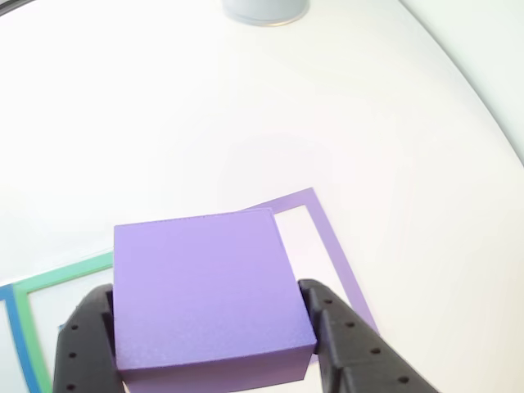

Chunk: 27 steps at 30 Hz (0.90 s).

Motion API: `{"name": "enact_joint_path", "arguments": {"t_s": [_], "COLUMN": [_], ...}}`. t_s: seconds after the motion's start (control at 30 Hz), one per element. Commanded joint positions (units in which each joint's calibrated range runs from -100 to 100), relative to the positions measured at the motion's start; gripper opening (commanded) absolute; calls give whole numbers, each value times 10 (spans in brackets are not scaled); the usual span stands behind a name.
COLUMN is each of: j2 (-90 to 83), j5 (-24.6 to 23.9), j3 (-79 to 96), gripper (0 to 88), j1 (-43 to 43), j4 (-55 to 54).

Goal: Tower of hanoi

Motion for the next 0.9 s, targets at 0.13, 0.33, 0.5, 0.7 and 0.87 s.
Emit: {"name": "enact_joint_path", "arguments": {"t_s": [0.13, 0.33, 0.5, 0.7, 0.87], "j2": [-47, -87, -109, -128, -128], "j5": [0, 0, 0, 0, 0], "j3": [-344, -386, -402, -407, -352], "gripper": [135, 134, 133, 132, 132], "j1": [-115, -219, -292, -374, -420], "j4": [345, 392, 415, 442, 442]}}
